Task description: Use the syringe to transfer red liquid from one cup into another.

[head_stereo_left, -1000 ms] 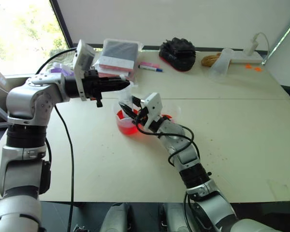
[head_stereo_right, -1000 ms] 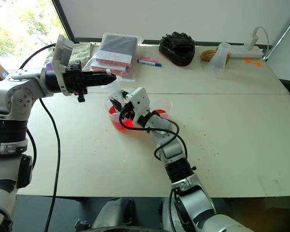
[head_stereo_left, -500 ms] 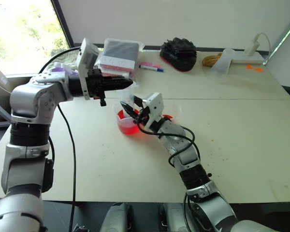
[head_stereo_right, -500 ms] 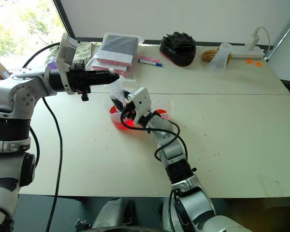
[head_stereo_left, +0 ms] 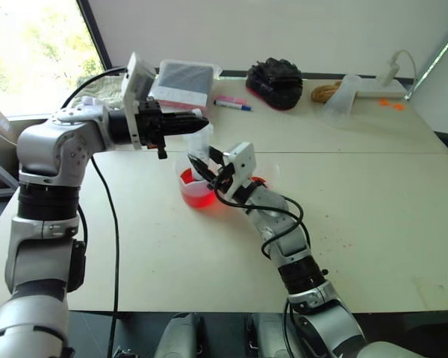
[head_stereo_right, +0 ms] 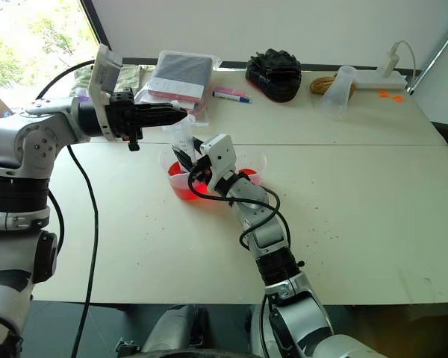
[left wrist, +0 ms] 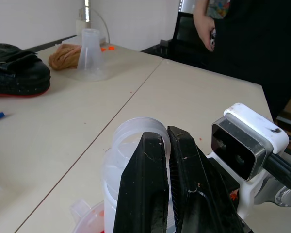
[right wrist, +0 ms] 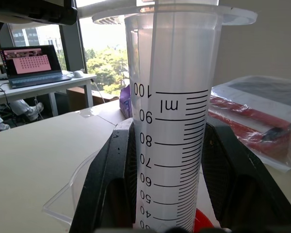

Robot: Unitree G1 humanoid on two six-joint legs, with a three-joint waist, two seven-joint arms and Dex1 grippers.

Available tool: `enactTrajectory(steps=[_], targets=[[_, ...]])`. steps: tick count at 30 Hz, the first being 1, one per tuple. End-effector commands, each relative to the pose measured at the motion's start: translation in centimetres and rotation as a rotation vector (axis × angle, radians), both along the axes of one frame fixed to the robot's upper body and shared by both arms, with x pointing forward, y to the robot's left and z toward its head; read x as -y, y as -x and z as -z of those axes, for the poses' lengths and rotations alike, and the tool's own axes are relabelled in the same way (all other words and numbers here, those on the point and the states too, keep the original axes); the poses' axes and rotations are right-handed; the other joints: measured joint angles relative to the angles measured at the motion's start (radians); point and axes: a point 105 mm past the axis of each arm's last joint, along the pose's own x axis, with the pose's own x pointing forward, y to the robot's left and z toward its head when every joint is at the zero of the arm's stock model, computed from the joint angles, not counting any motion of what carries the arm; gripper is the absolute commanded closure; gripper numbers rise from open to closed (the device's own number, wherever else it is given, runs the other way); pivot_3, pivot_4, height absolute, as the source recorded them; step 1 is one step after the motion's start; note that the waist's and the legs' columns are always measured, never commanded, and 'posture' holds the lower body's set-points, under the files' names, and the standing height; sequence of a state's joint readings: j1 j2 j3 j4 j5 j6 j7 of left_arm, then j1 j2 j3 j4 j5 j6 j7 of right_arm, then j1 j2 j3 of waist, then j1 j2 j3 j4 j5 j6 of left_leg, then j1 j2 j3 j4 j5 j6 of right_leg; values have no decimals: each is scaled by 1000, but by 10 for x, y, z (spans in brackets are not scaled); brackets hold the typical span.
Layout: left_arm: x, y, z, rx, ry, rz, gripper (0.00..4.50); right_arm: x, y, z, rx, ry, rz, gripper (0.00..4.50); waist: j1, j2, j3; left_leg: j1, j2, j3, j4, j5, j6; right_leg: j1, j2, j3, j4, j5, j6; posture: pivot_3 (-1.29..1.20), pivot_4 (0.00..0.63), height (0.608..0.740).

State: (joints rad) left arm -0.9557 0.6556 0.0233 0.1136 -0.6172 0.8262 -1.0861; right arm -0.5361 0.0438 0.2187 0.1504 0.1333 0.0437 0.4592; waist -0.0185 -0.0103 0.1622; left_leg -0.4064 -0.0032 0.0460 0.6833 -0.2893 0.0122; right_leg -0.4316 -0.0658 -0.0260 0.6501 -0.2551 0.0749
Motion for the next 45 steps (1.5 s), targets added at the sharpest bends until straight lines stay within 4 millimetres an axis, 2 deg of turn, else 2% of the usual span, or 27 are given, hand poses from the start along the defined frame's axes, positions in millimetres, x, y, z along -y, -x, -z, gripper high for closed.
enactTrajectory(steps=[1,17,27,30,38,39,45], targets=[[4,12,-44,155,60,32,4477,-20,13,7,-21,22,-85,3223,0,0,0,0,0,0,0,0,0,0,0,0,0,0,0,0,150,740],[-2,12,-65,193,90,10,4477,-24,14,12,-37,16,-95,3223,0,0,0,0,0,0,0,0,0,0,1,0,0,0,0,0,150,740],[-5,12,-67,197,89,7,4477,-25,15,14,-44,17,-99,3223,0,0,0,0,0,0,0,0,0,0,0,0,0,0,0,0,150,740],[-6,13,-61,185,68,8,4477,-25,15,14,-44,17,-100,3223,0,0,0,0,0,0,0,0,0,0,0,0,0,0,0,0,150,740],[-15,7,-21,108,-40,-41,4477,-24,14,11,-37,18,-99,3223,-1,0,0,0,0,0,0,0,0,0,0,0,0,0,0,0,150,740],[-17,6,-19,100,-39,-52,3802,-24,14,11,-36,18,-100,3223,-2,0,0,1,0,0,0,0,0,0,0,0,0,0,0,0,150,740],[-18,8,-21,119,-33,-58,1746,-23,15,7,-20,26,-110,3223,-2,0,0,3,0,0,0,-1,1,2,0,0,0,0,0,0,150,740]])
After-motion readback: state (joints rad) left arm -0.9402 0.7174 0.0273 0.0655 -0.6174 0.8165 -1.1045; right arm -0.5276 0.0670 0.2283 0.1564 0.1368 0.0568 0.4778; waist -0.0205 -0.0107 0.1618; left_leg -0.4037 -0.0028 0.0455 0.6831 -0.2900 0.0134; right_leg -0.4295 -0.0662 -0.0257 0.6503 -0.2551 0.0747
